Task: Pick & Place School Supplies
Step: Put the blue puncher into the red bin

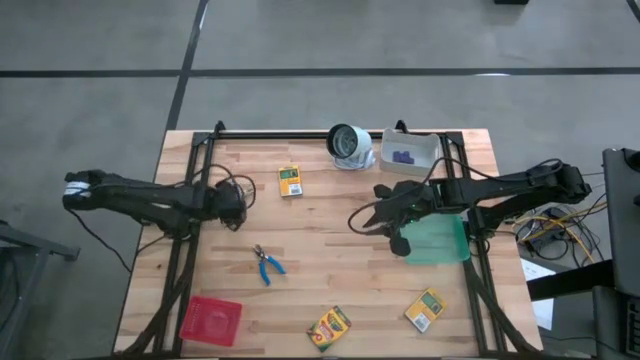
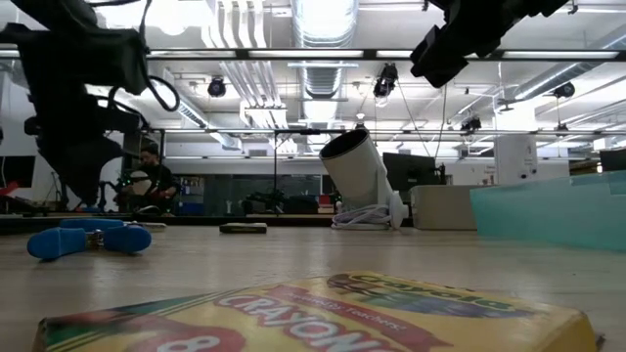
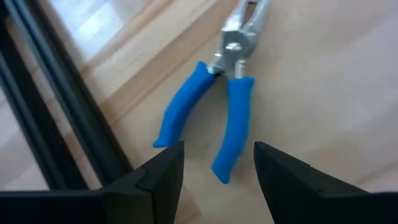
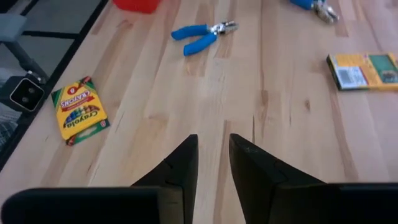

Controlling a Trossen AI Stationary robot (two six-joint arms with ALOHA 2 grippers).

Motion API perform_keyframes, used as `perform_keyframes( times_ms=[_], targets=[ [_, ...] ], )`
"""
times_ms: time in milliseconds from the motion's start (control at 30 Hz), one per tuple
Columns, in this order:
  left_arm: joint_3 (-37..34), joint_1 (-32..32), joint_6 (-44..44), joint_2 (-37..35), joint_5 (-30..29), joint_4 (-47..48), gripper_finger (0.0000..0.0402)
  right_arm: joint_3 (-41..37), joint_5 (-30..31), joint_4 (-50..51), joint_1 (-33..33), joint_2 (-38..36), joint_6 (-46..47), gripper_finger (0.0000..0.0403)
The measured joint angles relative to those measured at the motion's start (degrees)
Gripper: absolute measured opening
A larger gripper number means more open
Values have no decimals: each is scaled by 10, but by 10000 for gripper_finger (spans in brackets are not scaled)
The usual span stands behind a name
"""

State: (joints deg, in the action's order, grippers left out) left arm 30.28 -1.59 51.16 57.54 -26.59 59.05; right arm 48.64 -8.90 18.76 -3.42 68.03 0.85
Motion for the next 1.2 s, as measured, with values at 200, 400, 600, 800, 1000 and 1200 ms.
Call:
perform_keyframes(
  times_ms=[200,400,600,800,1000,1200],
  targets=[
    [0,-74,-71,11,49,-18,200,0,0,-6,0,0,-11,81],
    [0,-100,-140,33,82,-69,200,0,0,-6,0,0,-11,82],
    [0,-100,-167,56,92,-81,200,0,0,-6,0,0,-11,90],
    [0,-106,-171,91,92,-81,200,0,0,-6,0,0,-11,88],
    [1,-114,-172,135,110,-101,200,0,0,-6,0,0,-11,80],
    [3,-117,-197,162,117,-109,199,0,0,-6,0,0,-10,75]
  ],
)
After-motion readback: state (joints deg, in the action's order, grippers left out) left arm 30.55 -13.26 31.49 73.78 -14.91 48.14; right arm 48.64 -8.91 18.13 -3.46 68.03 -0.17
